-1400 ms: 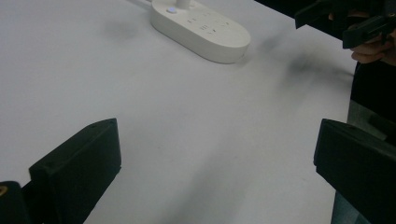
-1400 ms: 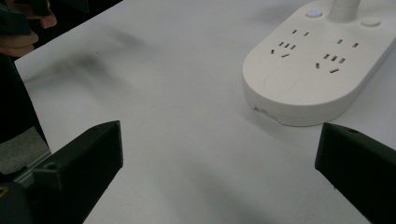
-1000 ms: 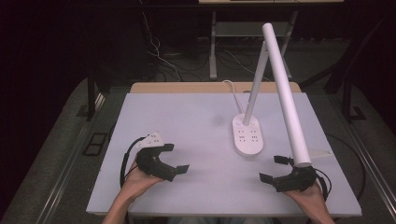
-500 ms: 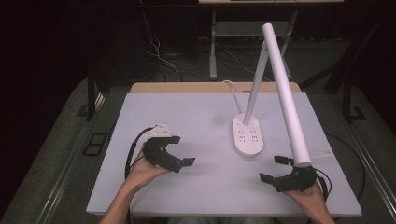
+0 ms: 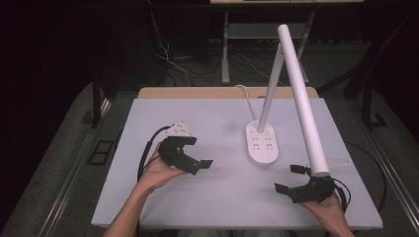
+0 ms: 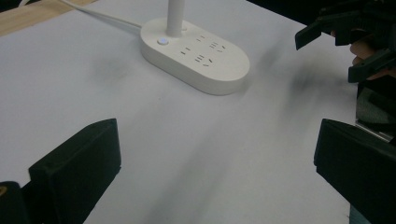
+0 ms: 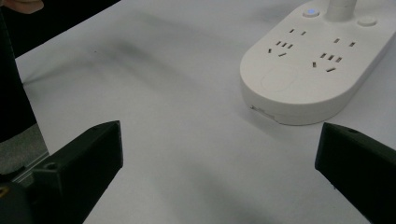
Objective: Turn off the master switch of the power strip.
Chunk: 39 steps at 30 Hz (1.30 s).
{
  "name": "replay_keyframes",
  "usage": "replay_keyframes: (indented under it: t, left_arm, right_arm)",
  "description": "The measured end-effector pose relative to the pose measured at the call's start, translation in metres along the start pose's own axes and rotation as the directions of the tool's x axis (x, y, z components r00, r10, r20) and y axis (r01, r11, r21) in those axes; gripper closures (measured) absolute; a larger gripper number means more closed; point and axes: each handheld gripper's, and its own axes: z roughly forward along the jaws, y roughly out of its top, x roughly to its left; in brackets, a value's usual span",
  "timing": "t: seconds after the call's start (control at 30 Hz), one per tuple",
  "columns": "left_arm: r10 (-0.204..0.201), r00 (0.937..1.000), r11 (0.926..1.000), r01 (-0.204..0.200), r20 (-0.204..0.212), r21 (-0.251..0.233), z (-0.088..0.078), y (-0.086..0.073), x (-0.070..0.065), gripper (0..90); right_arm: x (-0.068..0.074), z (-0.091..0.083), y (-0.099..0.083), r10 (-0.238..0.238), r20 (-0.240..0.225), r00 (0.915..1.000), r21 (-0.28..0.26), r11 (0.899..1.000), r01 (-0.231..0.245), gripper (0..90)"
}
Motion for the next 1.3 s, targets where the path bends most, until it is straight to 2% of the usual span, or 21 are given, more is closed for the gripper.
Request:
replay_keyframes:
  t: [0.57,0.77,1.03,1.3]
  left_arm:
    - [0.035,0.9994,0.9984,-0.035,0.004,0.044,0.017,0.029,0.007,0.0]
    - [0.034,0.9994,0.9977,-0.034,0.002,0.059,0.023,0.036,0.010,0.0]
    - [0.058,0.9983,0.9961,-0.058,0.005,0.067,0.032,0.047,0.015,0.0]
    - [0.054,0.9985,0.9963,-0.054,0.000,0.067,0.042,0.058,0.017,0.0]
  right_arm:
    - [-0.001,-0.001,0.000,0.002,0.001,1.0000,-0.005,1.000,-0.002,0.2]
    - [-0.001,0.000,0.000,0.001,0.002,1.0000,-0.006,1.000,-0.001,0.2]
    - [0.000,0.000,0.000,-0.001,0.001,1.0000,0.001,1.000,0.001,0.2]
    - [0.000,0.000,0.000,0.000,0.001,1.0000,0.002,1.000,0.000,0.2]
